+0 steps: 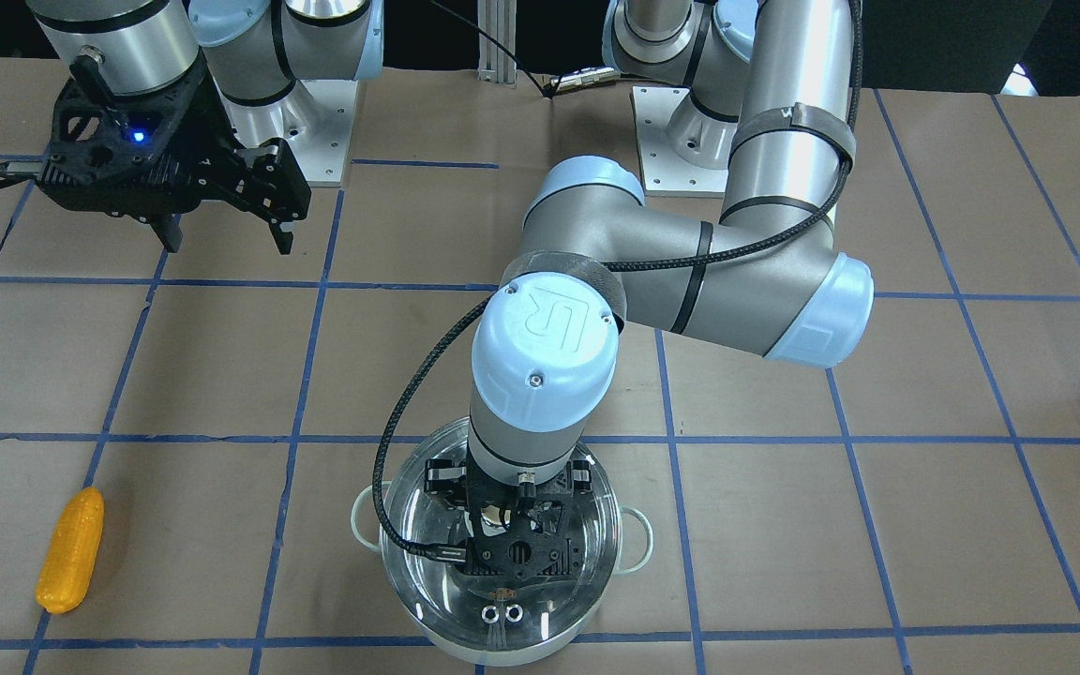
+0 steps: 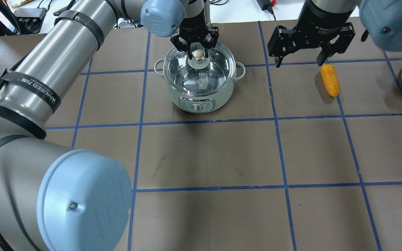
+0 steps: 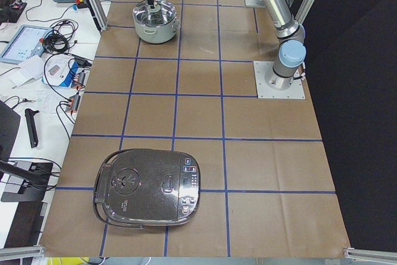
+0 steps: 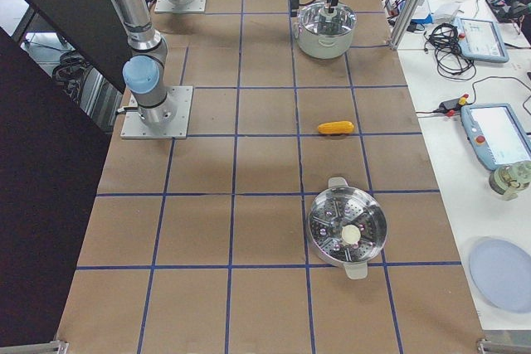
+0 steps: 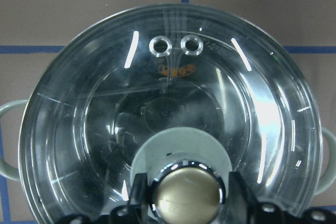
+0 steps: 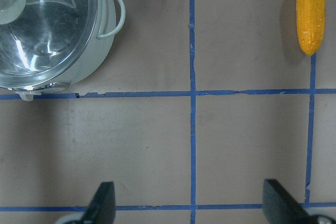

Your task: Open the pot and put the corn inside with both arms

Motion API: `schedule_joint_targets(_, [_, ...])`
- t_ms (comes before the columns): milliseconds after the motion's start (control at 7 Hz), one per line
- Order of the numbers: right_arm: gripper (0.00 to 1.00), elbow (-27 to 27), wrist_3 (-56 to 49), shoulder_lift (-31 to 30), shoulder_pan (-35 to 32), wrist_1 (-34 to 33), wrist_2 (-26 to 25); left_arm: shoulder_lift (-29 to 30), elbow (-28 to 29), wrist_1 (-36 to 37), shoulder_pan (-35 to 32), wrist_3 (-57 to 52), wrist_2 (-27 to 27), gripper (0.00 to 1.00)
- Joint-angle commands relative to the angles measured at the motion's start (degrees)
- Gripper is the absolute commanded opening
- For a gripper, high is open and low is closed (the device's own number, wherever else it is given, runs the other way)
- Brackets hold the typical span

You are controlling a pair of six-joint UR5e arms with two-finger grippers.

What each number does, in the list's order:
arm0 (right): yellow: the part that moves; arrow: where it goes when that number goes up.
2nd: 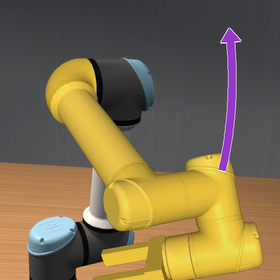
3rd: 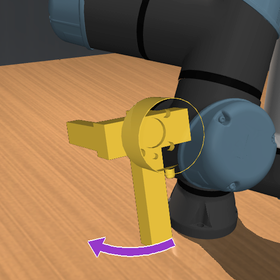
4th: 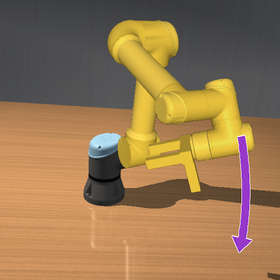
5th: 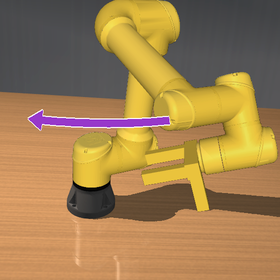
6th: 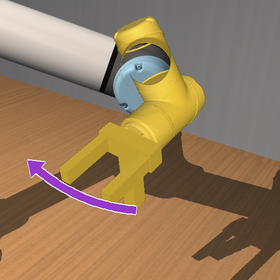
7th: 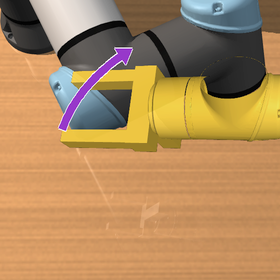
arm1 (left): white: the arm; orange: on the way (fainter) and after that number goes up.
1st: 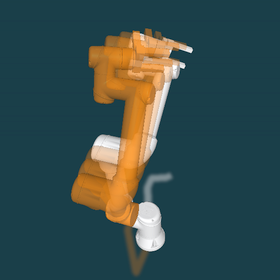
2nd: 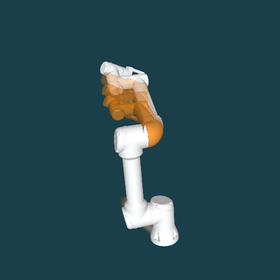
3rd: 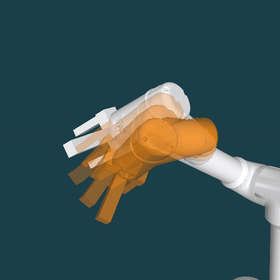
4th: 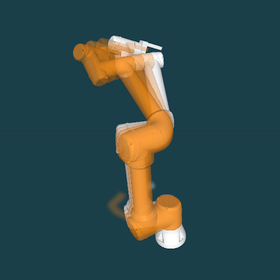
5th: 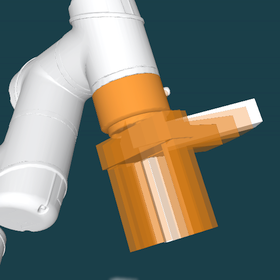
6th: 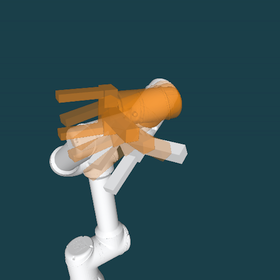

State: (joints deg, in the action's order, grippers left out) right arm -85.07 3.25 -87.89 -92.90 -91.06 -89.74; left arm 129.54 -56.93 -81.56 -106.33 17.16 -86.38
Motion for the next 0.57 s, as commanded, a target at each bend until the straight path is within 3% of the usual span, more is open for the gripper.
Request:
schedule_joint_targets(0, [1.00,-0.01,0.00,0.00,0.00,0.00,0.00,0.01,0.06,0.00,0.07,-0.02,-0.01,0.27])
schedule_joint_targets(143, [1.00,-0.01,0.00,0.00,0.00,0.00,0.00,-0.95,0.67,-0.35,0.25,-0.02,-1.23,0.20])
schedule_joint_targets(429, [1.00,-0.01,0.00,0.00,0.00,0.00,0.00,-6.29,0.16,-7.17,3.13,-4.11,-1.59,0.20])
